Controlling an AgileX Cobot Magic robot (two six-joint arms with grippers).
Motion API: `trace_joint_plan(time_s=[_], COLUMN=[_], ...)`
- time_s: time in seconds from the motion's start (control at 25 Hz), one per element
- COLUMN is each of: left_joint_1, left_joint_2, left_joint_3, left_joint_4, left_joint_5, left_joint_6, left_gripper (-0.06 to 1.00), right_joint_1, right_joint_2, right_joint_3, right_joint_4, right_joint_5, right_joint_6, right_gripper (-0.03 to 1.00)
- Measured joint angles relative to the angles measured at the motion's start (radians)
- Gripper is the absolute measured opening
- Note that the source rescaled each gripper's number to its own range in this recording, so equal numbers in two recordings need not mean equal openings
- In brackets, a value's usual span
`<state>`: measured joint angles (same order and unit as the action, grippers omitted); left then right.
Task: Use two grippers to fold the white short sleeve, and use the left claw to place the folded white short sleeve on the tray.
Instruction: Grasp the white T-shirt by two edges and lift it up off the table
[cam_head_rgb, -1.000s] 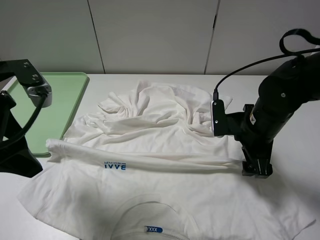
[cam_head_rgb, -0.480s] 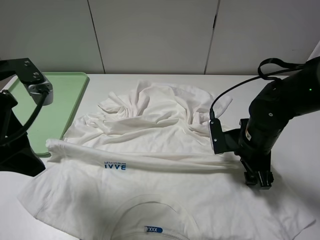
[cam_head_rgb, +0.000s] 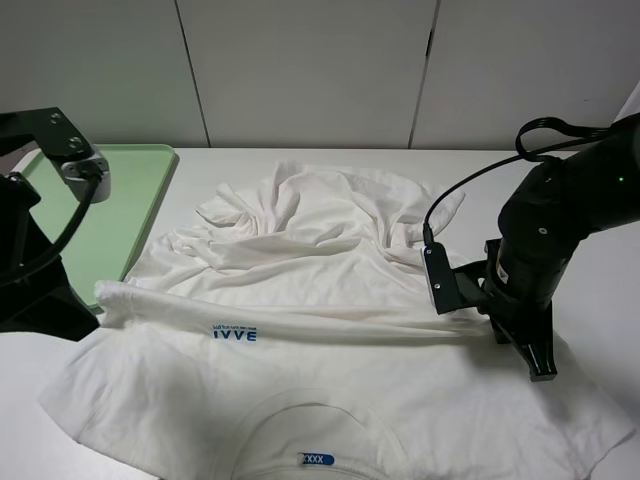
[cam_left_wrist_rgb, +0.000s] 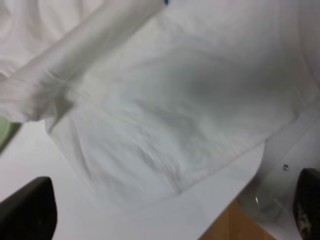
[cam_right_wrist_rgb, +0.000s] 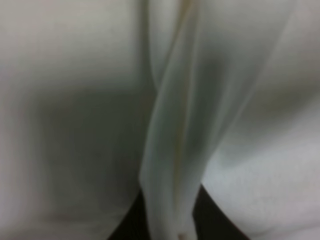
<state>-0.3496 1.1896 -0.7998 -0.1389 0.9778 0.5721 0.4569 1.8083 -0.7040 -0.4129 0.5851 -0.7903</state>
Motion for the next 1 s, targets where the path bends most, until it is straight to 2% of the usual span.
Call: trace_joint_plan(time_s=[0.16,0.36,0.72,0.84,1.0], left_joint_1=[0.0,0.0,0.0,0.0,0.0], left_joint_2=[0.001,0.05,0.329,0.409,0.462], left_joint_3=[0.0,0.0,-0.001,-0.001,-0.001], left_joint_4=[0.021,0.122,0.25,0.306,0.321], left_joint_5=[-0.058,-0.088,-0.19,-0.255,-0.377], left_joint_6=[0.004,0.002,0.018,0.026,0.027], left_gripper=[0.92,0.91,0.91,0.9,0.89], right_joint_1=[0.0,0.0,0.0,0.0,0.0], right_joint_2=[0.0,0.0,0.0,0.0,0.0], right_joint_3=[0.0,0.0,0.0,0.0,0.0], right_joint_4=[-0.002,-0.006,-0.012,-0.013,-0.013], right_joint_5=[0.001,0.017,0.026,0.026,0.026], right_joint_6=[0.0,0.0,0.0,0.0,0.0], right_gripper=[0.0,0.0,0.0,0.0,0.0])
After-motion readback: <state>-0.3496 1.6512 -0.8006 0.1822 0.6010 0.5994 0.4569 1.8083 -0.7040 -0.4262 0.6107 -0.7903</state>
